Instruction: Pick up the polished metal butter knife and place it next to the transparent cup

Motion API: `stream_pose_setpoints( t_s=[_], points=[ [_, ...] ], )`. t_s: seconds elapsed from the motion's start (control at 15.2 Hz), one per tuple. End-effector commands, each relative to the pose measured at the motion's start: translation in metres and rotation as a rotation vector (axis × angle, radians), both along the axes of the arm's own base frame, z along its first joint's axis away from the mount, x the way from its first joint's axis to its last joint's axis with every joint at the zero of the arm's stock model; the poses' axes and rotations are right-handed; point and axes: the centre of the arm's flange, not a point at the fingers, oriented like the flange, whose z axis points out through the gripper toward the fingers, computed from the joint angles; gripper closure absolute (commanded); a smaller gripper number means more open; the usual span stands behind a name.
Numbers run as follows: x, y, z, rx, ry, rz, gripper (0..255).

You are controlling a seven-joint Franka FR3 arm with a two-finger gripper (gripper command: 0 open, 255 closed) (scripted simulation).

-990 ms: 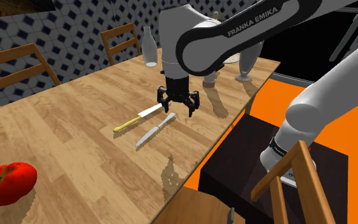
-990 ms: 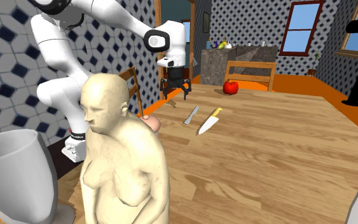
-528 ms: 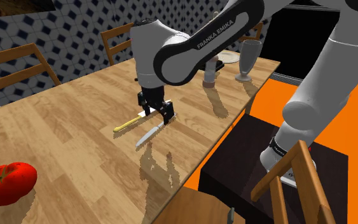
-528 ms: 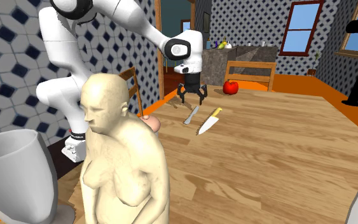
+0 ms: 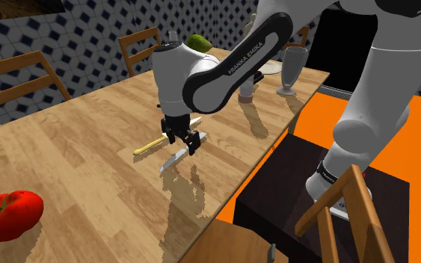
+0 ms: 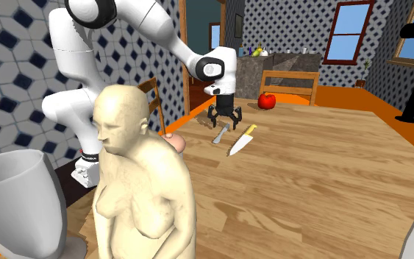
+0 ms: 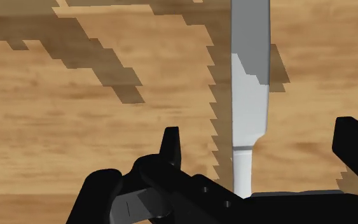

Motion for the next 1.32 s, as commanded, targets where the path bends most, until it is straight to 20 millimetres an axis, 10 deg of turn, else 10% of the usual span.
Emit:
stream_pose_setpoints(
  t_s=[0.0, 0.46, 0.53, 1.25],
  points=[
    [0.0, 0.0, -0.004, 0.0, 0.0, 0.0, 0],
    [0.0, 0.0, -0.004, 0.0, 0.0, 0.0, 0],
    [0.0, 0.0, -0.004, 0.0, 0.0, 0.0, 255],
    [0.0, 0.0, 0.007, 0.0, 0.0, 0.0, 255]
  ],
)
